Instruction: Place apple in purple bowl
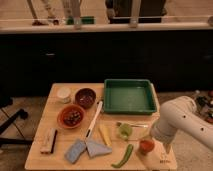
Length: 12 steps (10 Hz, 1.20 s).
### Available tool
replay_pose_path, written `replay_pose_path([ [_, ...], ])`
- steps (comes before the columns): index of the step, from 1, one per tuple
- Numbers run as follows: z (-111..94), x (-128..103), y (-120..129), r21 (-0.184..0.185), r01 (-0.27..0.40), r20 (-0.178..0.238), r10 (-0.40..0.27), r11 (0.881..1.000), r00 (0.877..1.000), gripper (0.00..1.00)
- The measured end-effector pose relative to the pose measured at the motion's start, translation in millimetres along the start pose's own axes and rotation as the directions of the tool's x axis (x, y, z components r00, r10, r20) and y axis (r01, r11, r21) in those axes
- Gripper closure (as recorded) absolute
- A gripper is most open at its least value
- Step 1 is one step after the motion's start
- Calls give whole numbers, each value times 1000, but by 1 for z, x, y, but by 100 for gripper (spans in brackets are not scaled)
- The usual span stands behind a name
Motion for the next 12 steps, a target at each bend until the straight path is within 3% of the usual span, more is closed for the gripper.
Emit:
replay_pose_path([
  [5,3,-5,-14,-8,123,47,-123,992,991,20],
  [12,14,2,-24,-15,162,106,-160,987,981,21],
])
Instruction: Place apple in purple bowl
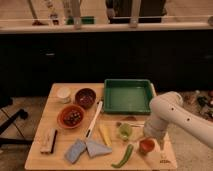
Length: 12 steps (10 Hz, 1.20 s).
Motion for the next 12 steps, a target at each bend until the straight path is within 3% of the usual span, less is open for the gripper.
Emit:
replay_pose_path([
  [2,1,2,0,-2,-3,6,3,1000,1000,32],
  [8,1,2,3,-18,-24,-3,23,1000,1000,94],
  [9,0,2,2,-19,-24,-5,24,1000,1000,99],
  [12,-6,3,4,-12,-37,-11,37,999,999,100],
])
